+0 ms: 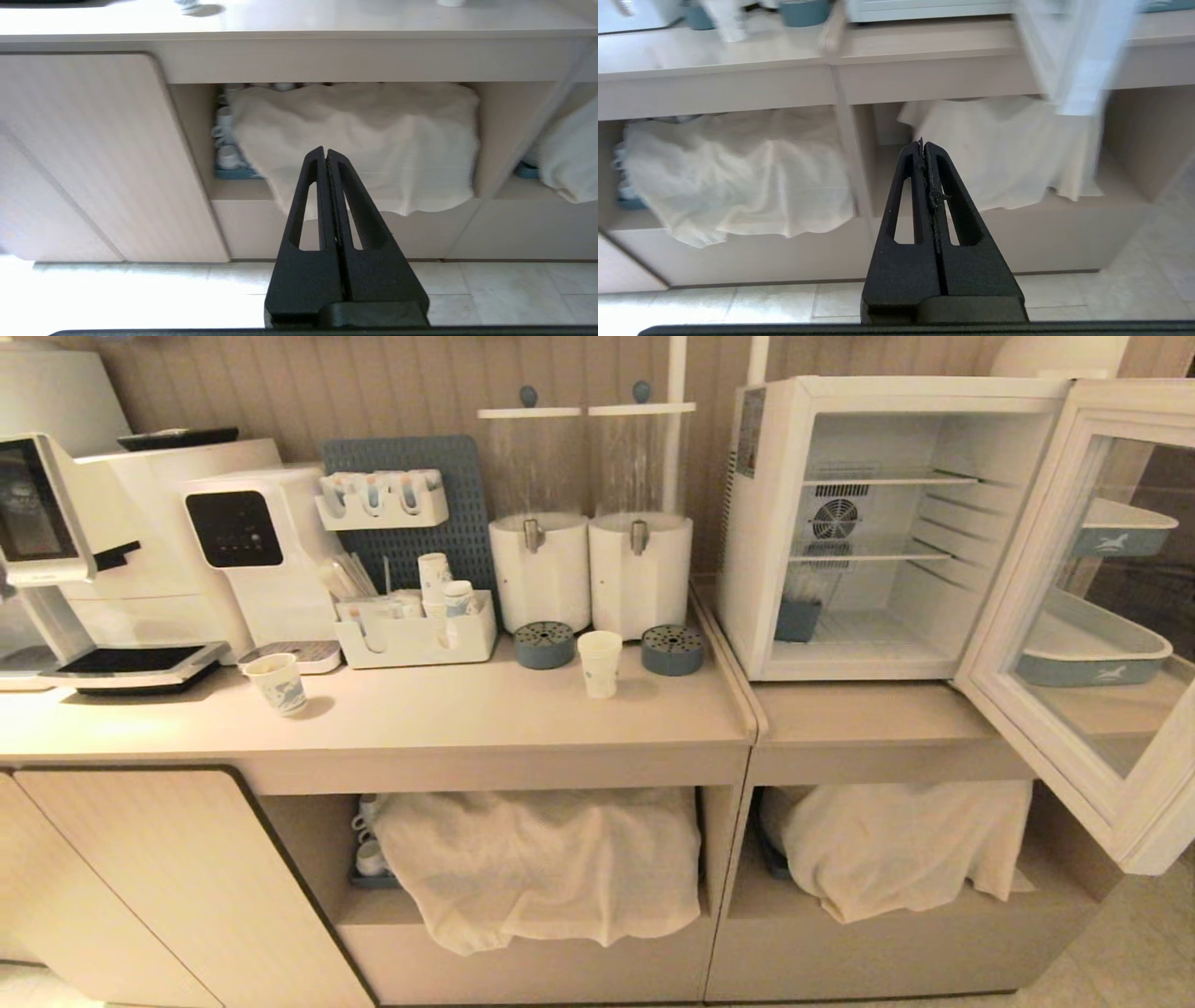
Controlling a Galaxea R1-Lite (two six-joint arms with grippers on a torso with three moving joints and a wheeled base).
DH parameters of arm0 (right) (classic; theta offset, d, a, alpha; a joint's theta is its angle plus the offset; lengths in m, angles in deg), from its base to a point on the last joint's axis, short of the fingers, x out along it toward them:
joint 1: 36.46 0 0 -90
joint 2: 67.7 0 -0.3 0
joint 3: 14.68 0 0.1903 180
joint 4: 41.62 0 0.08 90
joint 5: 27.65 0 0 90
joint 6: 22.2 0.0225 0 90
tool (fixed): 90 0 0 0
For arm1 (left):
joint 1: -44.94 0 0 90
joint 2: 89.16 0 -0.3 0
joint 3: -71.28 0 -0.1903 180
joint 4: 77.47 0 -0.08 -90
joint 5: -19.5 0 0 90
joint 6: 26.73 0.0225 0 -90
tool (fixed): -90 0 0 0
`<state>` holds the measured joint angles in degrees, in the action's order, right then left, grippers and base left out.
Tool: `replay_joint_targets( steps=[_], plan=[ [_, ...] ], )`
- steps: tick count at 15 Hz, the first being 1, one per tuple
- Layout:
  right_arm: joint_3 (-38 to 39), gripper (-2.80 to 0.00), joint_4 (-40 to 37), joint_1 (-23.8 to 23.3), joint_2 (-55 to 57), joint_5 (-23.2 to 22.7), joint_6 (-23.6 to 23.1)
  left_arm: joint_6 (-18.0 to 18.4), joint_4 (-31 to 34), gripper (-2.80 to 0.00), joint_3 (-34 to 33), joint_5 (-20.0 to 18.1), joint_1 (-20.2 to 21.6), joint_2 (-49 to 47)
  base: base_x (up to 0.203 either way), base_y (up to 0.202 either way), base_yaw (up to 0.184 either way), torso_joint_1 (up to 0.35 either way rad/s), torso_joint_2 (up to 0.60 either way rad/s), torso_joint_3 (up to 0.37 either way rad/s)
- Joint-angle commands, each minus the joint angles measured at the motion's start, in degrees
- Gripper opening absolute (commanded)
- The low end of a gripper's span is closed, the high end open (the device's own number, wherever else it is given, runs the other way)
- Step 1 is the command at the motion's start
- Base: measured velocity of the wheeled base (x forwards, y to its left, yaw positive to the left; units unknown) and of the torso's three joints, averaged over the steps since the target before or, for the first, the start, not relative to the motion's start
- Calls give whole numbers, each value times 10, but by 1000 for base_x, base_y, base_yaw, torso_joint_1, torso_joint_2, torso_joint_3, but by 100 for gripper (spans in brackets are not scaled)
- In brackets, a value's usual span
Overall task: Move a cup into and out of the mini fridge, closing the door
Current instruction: Put the paper cup in the freezer
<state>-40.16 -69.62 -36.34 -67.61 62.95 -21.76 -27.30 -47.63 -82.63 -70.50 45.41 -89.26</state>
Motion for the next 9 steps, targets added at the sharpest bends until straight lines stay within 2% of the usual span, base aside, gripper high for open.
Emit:
replay_joint_targets(
  steps=[1, 9],
  plan=[
    [0, -280, 0, 1, 1, 0, 0, 0, 0, -280, 0, 0, 0, 0, 0, 194, 6, -2, 7, -2],
    [0, -280, 0, 1, 1, 0, 0, 0, 0, -280, 0, 0, 0, 0, 0, 194, 8, 2, 2, 2]
  ],
)
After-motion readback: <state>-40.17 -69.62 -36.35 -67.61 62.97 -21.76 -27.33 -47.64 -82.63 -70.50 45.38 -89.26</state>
